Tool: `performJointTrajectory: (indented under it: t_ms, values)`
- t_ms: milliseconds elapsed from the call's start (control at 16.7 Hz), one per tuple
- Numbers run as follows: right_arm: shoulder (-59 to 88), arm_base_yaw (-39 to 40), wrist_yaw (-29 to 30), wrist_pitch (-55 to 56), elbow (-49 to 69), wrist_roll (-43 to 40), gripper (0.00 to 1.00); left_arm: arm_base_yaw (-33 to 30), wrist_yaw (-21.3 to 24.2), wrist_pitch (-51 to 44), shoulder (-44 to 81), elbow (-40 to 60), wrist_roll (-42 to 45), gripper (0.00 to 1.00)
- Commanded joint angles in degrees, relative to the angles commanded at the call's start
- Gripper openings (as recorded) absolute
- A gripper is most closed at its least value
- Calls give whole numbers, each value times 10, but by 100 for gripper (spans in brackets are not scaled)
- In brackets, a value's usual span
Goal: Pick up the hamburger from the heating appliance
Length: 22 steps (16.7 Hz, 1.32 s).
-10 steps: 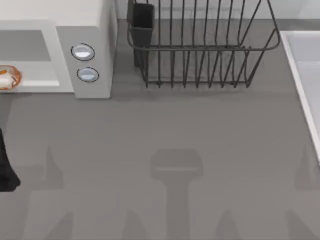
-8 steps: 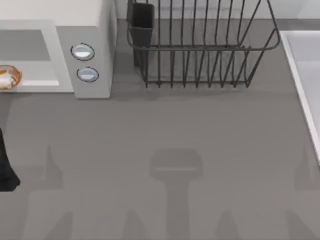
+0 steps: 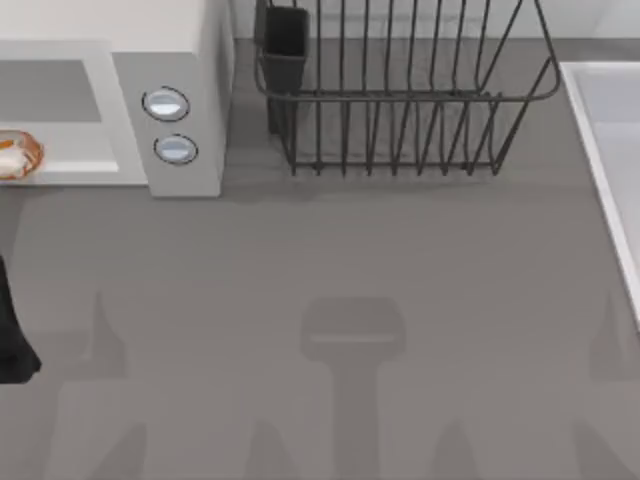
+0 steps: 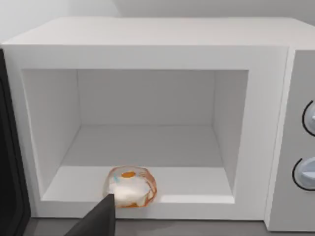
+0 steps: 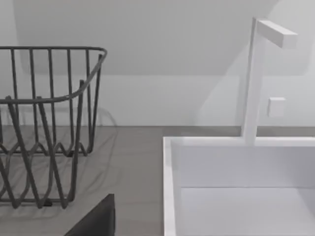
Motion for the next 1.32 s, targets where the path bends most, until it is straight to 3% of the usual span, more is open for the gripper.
performJointTrajectory:
  t_ms: [900,1320]
  values:
    - [0,0,0,0,0,0,100,1,1,4,6,2,0,100]
    - [0,0,0,0,0,0,100,18,21,123,213,85,8,100]
